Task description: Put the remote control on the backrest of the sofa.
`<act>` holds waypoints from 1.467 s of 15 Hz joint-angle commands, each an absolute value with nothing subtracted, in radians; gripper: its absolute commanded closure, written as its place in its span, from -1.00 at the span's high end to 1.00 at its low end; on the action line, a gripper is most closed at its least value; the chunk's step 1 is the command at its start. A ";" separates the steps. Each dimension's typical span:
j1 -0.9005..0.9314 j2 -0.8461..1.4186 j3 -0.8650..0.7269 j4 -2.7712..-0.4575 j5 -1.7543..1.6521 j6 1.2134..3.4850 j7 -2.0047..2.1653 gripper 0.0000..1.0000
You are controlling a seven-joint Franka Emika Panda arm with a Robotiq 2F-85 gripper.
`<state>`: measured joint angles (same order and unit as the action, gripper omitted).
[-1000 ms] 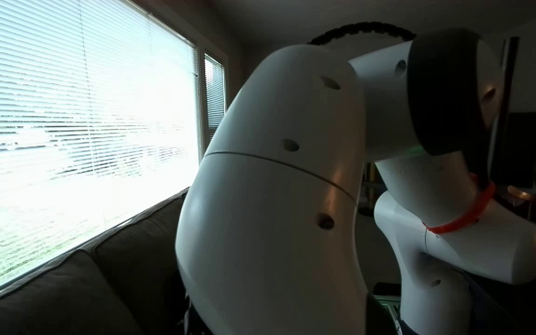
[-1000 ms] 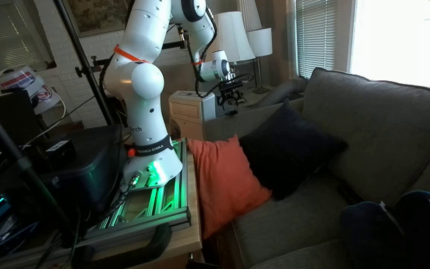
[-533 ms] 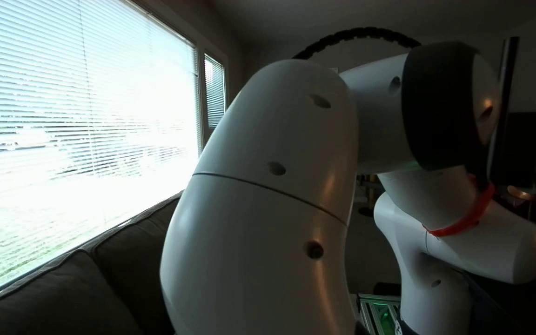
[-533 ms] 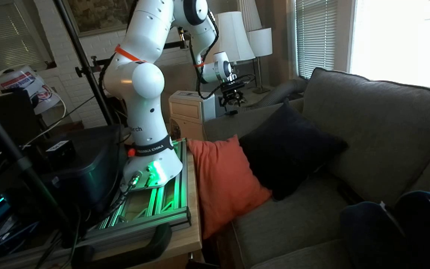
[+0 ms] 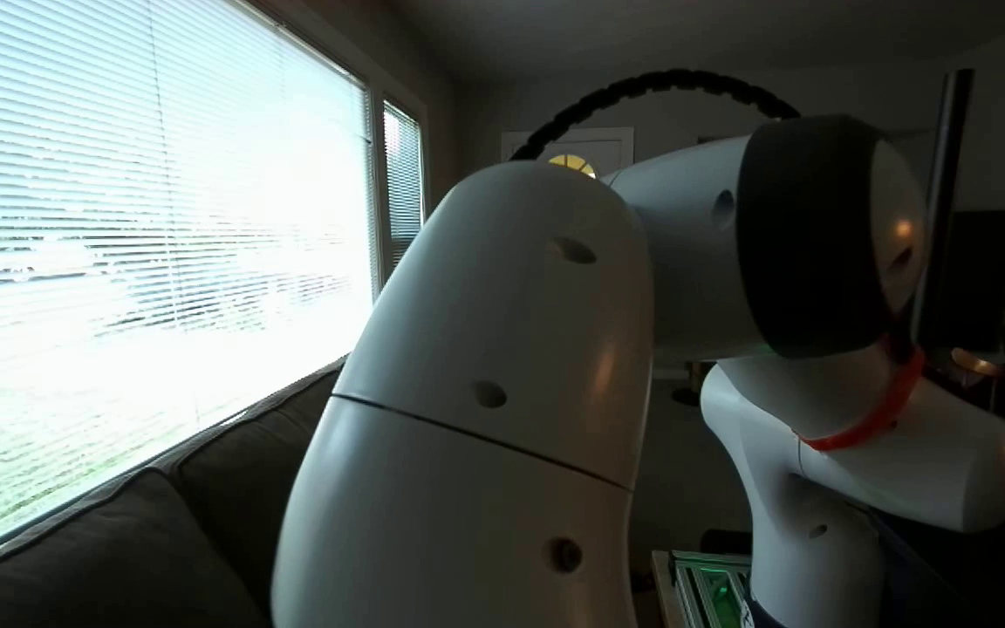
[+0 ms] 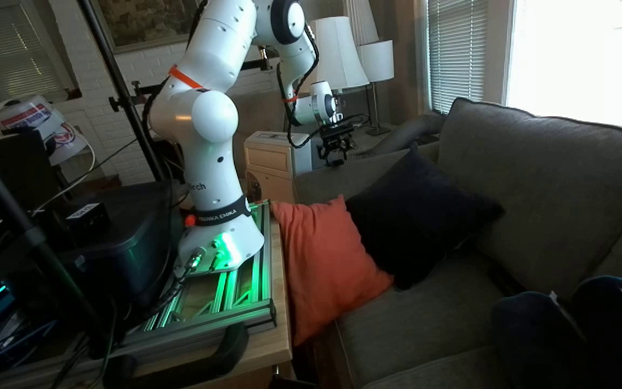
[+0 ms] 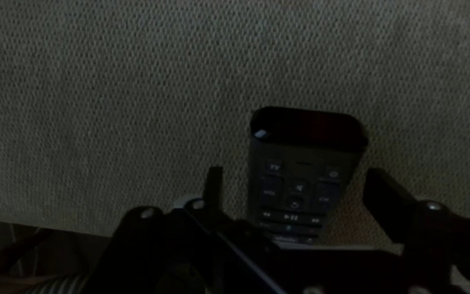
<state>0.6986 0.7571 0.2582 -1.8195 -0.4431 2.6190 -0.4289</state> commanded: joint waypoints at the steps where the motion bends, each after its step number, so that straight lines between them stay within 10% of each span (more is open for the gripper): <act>1: 0.711 0.791 0.247 -1.785 -0.474 2.619 -0.406 0.16; 5: 0.711 0.795 0.242 -1.774 -0.477 2.617 -0.408 -0.40; 22: 0.582 0.044 0.160 -2.463 -0.563 2.326 0.080 -0.40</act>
